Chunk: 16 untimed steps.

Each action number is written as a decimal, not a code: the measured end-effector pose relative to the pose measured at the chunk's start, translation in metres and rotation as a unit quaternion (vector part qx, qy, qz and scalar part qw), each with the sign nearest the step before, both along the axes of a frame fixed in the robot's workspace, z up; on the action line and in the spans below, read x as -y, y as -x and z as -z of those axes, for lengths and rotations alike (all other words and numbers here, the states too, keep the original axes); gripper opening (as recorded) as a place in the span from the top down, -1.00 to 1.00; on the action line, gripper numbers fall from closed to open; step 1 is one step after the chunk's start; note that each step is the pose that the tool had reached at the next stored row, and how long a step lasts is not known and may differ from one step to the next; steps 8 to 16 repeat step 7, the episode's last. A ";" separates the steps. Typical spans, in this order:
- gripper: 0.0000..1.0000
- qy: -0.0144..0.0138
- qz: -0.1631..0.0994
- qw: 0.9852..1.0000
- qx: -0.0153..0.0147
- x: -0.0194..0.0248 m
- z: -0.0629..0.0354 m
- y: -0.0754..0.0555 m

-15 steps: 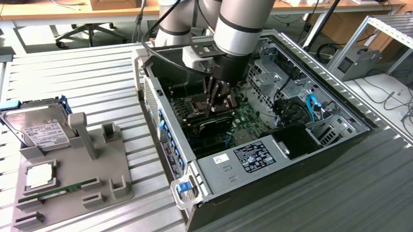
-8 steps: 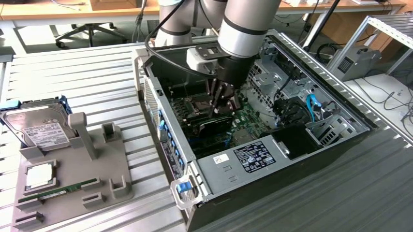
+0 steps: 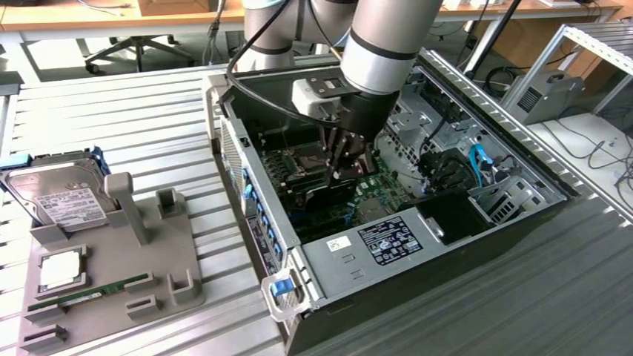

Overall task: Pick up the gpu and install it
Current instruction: 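Press down on the gpu until it lock into place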

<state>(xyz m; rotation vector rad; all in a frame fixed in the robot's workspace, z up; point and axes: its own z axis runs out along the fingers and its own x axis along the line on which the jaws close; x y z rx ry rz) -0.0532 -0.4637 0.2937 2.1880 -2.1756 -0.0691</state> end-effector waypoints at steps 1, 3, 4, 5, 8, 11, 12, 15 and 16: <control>0.79 0.000 0.000 1.000 0.000 0.0001 0.0000 0.000; 0.79 0.000 0.000 1.000 0.000 0.0001 0.0000 0.000; 0.79 0.000 0.000 1.000 0.000 0.0002 0.0000 0.000; 0.79 0.000 0.000 1.000 0.000 0.0002 0.0000 0.000; 0.79 0.000 0.000 1.000 0.000 0.0001 0.0000 0.000; 0.79 0.000 0.000 1.000 0.000 0.0001 0.0000 0.000; 0.79 0.000 0.000 1.000 0.000 0.0001 0.0000 0.000; 0.79 0.000 0.000 1.000 0.000 0.0001 0.0000 0.000; 0.79 0.000 0.000 1.000 0.000 0.0001 0.0000 0.000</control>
